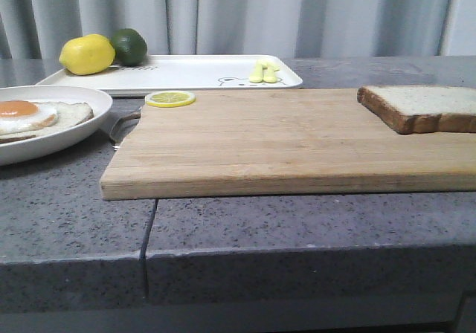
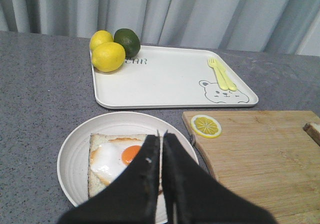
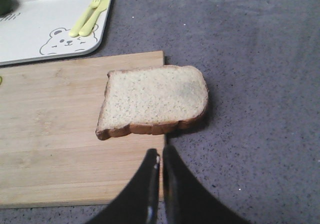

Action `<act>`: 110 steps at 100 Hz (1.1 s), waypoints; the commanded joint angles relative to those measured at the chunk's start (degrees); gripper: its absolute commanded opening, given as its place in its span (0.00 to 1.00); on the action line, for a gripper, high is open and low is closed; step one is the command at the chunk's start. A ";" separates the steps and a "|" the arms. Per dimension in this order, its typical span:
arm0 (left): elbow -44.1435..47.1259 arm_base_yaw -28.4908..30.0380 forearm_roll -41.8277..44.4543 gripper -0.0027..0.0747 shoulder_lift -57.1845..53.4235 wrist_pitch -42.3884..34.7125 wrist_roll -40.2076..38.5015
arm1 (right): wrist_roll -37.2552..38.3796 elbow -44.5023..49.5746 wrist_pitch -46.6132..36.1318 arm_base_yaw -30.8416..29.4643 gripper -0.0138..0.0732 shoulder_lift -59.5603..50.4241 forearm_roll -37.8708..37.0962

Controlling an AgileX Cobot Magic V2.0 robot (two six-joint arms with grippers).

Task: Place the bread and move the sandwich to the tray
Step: 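Lower the right gripper toward the bread slice on the cutting board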

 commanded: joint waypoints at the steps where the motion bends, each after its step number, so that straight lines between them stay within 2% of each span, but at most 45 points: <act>1: -1.95 0.08 -1.05 0.03 1.19 -2.79 -0.49 | 0.73 -2.11 -3.46 0.11 0.36 1.69 0.82; 11: -1.95 0.08 -1.05 0.13 1.34 -1.34 -0.49 | 3.50 -2.11 -4.69 0.11 0.62 2.61 0.88; 16: -1.95 0.08 -1.05 0.22 1.34 -0.77 -0.49 | 5.08 -2.11 -5.77 0.11 0.68 3.03 0.83; 27: -1.95 0.08 -1.05 0.42 1.34 -0.51 -0.49 | 7.61 -2.11 -8.92 0.11 0.66 4.33 0.63; 34: -1.95 0.08 -1.05 0.48 1.34 -0.62 -0.49 | 8.82 -2.13 -11.33 0.00 0.66 6.17 0.57; 52: -1.95 0.08 -1.05 0.48 1.34 -0.52 -0.49 | 12.65 -2.18 -15.89 -3.66 0.66 13.49 1.24; 69: -1.95 0.08 -1.05 0.48 1.34 -0.43 -0.49 | 13.24 -2.30 -20.29 -8.65 0.66 19.66 6.97; 110: -1.95 0.08 -1.05 0.48 1.34 -0.18 -0.49 | 13.24 -2.42 -28.83 -9.00 0.66 31.94 16.57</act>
